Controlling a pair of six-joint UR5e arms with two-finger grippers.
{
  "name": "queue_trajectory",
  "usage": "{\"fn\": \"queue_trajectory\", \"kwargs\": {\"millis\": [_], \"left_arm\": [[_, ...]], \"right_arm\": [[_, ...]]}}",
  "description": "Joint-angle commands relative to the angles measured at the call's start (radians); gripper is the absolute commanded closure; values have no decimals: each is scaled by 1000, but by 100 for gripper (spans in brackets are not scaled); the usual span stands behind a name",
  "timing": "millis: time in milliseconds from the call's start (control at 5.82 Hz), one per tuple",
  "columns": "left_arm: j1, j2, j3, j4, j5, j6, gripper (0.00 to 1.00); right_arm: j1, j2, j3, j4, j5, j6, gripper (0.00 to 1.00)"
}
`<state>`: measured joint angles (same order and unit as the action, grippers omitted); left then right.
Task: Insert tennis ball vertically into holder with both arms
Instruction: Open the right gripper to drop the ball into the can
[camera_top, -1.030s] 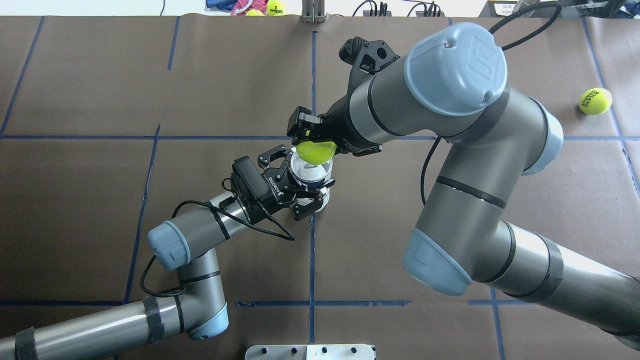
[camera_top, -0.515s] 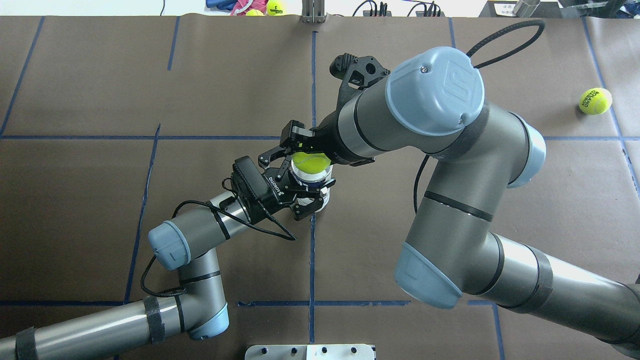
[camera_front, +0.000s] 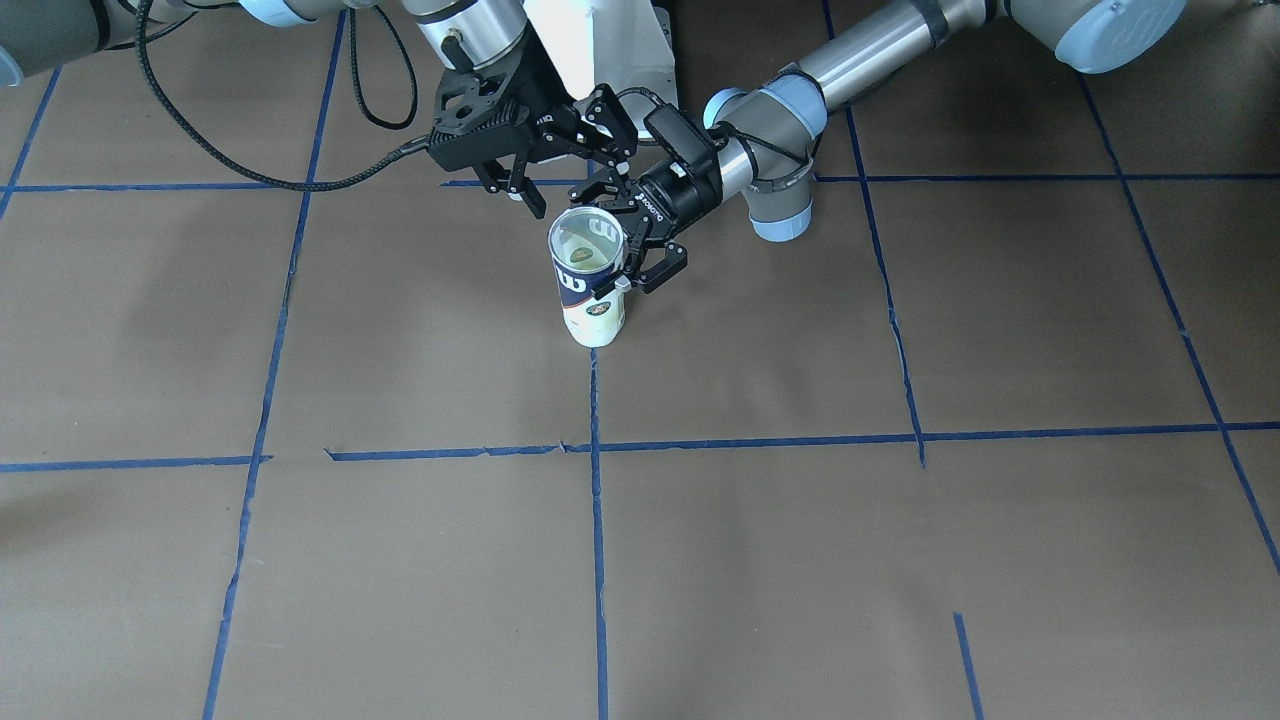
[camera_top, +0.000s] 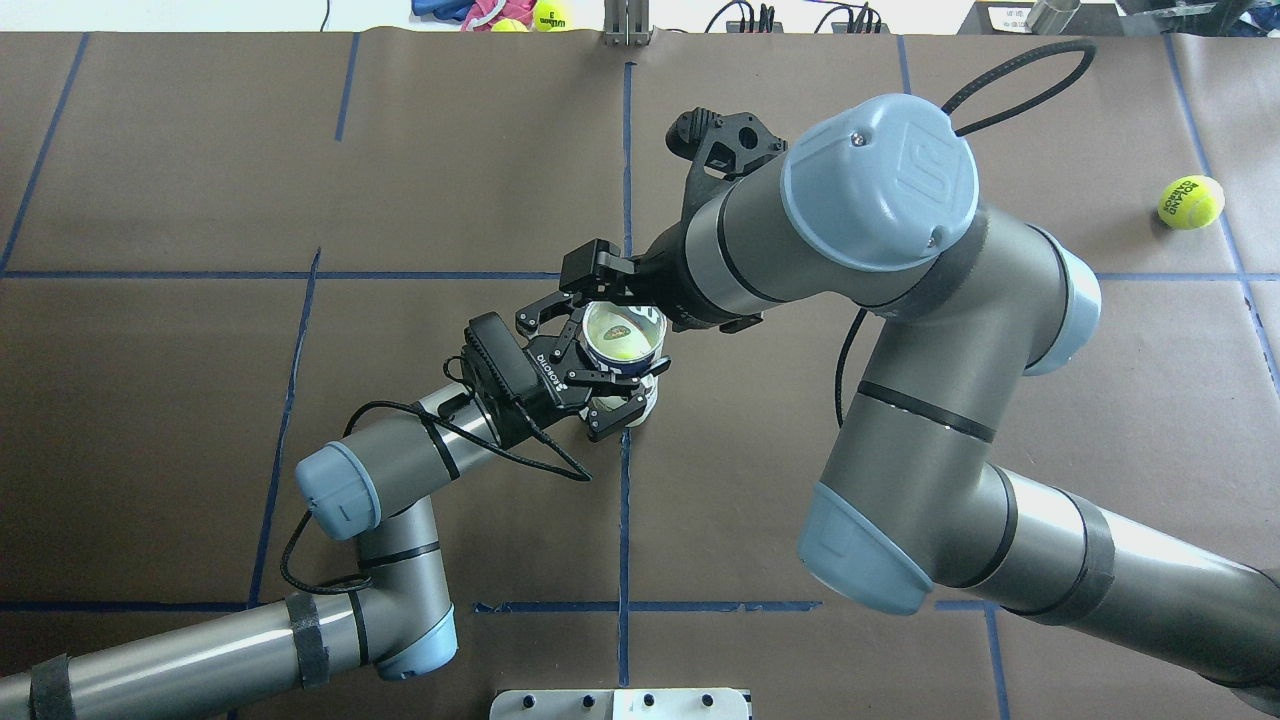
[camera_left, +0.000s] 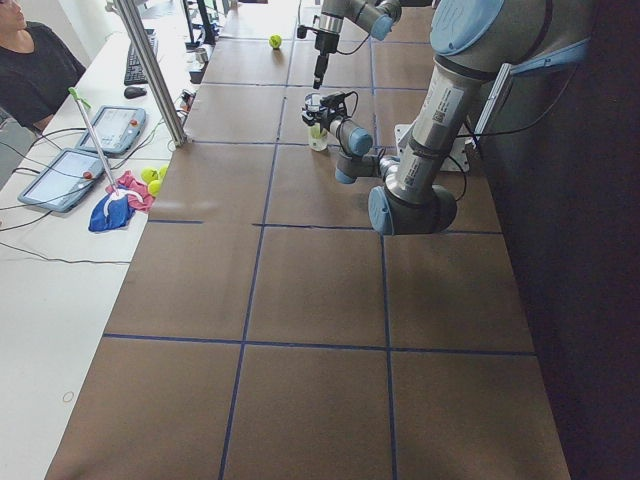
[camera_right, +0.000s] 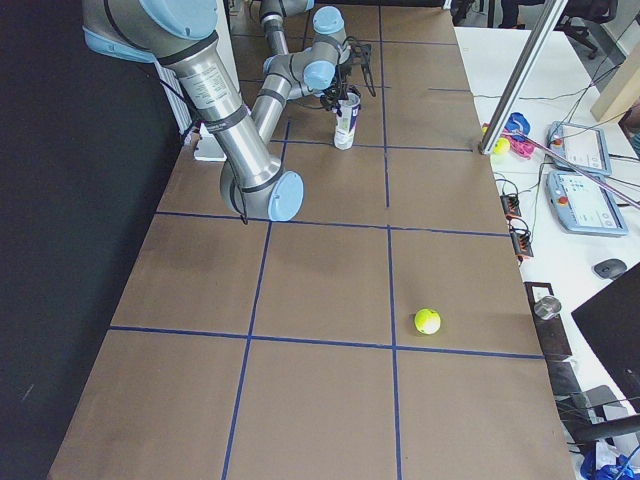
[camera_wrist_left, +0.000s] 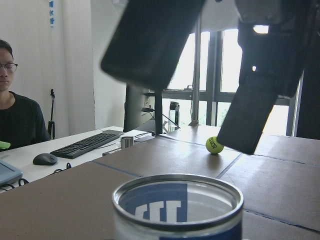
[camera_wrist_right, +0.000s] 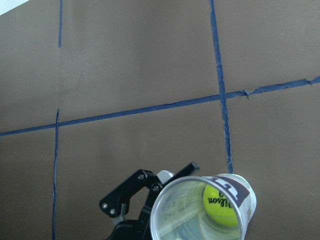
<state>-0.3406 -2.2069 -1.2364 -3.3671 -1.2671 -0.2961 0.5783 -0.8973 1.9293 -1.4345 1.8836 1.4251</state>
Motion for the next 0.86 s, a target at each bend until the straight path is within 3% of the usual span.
{"fn": "queue_trajectory", "kwargs": {"millis": [0,172,343,687], "left_arm": [[0,1,0,0,0,-2,12],[2,6,0,0,2,-2,12],[2,9,-1,-6,2,-3,11],[2,9,-3,-8,2,-6,11]], "right_arm": [[56,-64,22,-1,14,-56,1],[177,-177,43,3,137,-163,1],[286,-298,39,2,167,-372,1],[476,-472,-73,3,163,-794,1]]}}
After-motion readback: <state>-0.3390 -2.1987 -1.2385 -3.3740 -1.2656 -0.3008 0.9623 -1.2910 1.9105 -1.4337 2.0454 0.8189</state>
